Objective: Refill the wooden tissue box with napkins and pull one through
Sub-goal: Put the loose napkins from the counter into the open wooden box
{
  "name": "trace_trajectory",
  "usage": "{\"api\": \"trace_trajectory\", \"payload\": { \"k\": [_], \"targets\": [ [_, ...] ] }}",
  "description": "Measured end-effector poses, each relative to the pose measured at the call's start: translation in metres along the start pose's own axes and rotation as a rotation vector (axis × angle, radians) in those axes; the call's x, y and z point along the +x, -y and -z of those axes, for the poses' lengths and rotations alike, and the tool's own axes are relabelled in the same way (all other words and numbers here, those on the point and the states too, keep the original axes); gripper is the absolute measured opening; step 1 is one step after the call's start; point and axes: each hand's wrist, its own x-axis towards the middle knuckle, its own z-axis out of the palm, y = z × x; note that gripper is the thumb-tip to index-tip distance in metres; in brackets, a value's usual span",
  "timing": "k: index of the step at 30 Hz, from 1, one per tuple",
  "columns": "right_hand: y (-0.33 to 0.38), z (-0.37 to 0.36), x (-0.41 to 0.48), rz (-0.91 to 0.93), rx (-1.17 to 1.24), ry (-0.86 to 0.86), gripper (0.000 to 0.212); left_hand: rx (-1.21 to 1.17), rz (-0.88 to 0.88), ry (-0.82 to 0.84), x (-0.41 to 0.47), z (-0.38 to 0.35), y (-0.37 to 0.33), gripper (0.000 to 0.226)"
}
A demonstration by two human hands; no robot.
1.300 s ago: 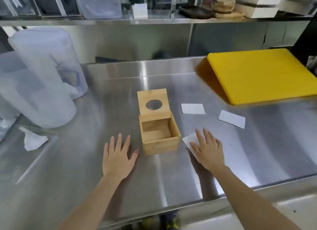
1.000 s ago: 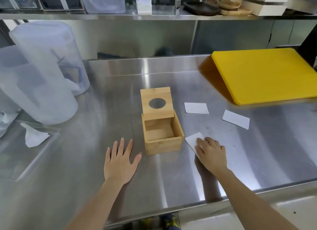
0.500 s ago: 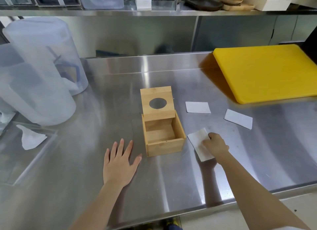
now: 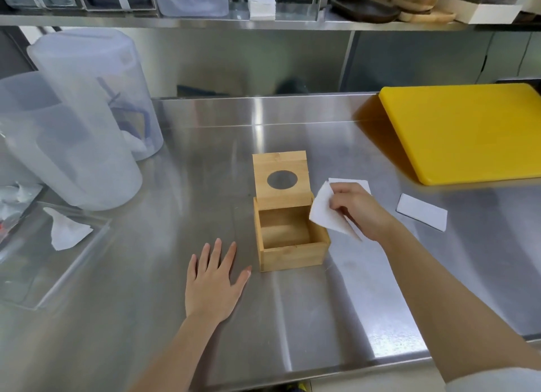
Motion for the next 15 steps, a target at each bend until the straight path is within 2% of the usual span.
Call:
{"api": "trace_trajectory", "payload": {
  "k": [4, 9, 12, 15],
  "targets": [
    [0.028, -0.021, 0.006, 0.057, -0.169, 0.22, 0.012, 0.017, -0.006, 0.001, -0.001, 0.001, 0.0, 0.083],
    [0.03, -0.051, 0.029, 0.058, -0.61, 0.439, 0.018, -0.044, 0.003, -0.012, -0.001, -0.001, 0.001, 0.085],
    [0.019, -0.06, 0.04, 0.082, -0.8, 0.505, 0.029, -0.032, 0.006, -0.001, -0.002, -0.001, 0.0, 0.088],
    [0.009, -0.065, 0.044, 0.103, -0.938, 0.522, 0.021, -0.032, 0.013, 0.013, -0.002, 0.0, 0.0, 0.079]
  ]
}}
